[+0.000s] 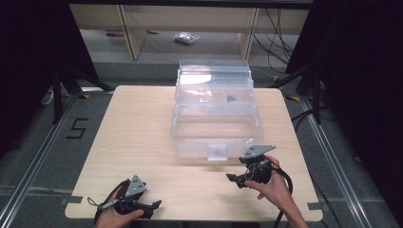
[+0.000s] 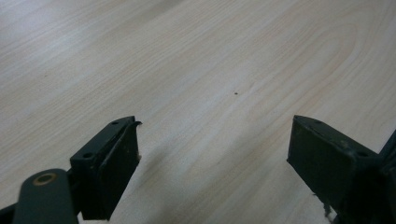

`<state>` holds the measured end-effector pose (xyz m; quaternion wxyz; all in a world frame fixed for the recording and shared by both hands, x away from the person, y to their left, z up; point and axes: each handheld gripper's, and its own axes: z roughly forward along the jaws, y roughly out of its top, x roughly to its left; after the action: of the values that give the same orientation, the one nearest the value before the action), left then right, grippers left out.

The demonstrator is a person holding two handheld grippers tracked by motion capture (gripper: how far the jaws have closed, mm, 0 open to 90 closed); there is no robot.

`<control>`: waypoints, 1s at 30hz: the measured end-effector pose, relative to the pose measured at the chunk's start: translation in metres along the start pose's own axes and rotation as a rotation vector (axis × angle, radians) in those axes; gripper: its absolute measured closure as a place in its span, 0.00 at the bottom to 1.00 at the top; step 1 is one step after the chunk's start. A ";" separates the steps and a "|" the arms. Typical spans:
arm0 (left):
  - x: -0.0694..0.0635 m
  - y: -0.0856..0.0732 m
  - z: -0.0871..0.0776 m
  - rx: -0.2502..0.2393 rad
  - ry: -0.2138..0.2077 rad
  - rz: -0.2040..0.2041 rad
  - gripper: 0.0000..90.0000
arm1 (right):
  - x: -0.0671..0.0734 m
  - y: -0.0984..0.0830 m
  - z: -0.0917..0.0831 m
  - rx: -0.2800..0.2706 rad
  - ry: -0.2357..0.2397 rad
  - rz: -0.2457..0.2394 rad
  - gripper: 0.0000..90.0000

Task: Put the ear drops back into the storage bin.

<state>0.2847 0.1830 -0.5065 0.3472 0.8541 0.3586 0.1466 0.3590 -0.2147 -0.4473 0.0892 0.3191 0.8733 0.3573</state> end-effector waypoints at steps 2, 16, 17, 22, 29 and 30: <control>0.000 0.000 0.000 -0.001 0.001 -0.001 0.18 | 0.001 -0.003 -0.001 -0.002 -0.007 0.006 0.23; 0.002 0.001 -0.003 0.033 -0.007 0.043 0.18 | 0.010 -0.020 -0.004 -0.032 -0.004 0.022 0.23; 0.002 0.001 -0.003 0.032 -0.006 0.042 0.18 | 0.012 -0.022 -0.004 -0.028 -0.010 0.039 0.23; 0.002 0.001 -0.003 0.032 -0.006 0.043 0.18 | 0.013 -0.028 -0.003 -0.031 0.003 0.036 0.23; -0.001 0.000 -0.001 0.000 -0.001 0.006 0.18 | 0.018 -0.039 -0.001 -0.026 -0.013 0.051 0.22; -0.001 0.000 -0.001 0.001 -0.001 0.007 0.18 | 0.018 -0.041 -0.001 -0.028 -0.005 0.042 0.22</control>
<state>0.2840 0.1826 -0.5058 0.3466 0.8554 0.3556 0.1472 0.3249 -0.2263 -0.4732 0.0881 0.3369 0.8611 0.3705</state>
